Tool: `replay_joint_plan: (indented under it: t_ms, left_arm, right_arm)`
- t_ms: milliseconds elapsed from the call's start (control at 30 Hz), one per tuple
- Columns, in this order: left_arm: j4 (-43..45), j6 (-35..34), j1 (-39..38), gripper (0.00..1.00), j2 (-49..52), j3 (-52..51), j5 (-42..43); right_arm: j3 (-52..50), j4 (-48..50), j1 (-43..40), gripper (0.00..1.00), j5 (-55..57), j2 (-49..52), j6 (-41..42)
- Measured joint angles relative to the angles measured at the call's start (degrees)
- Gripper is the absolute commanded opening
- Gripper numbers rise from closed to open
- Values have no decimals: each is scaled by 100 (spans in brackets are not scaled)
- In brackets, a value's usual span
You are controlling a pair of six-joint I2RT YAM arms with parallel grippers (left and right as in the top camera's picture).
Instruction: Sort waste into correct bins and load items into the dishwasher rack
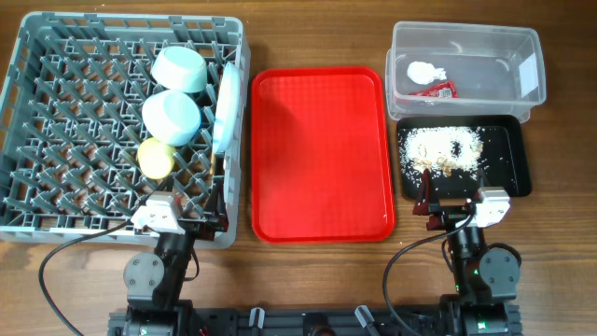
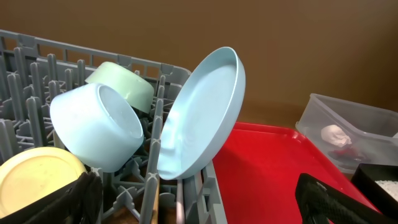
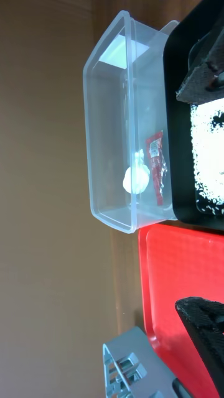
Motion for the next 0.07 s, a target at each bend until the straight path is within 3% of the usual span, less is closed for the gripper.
replay_joint_plan:
  t_ms: [67]
  left_arm:
    - [0, 0, 0, 100, 0, 0, 0]
  right_arm:
    - [0, 0, 0, 100, 0, 0, 0]
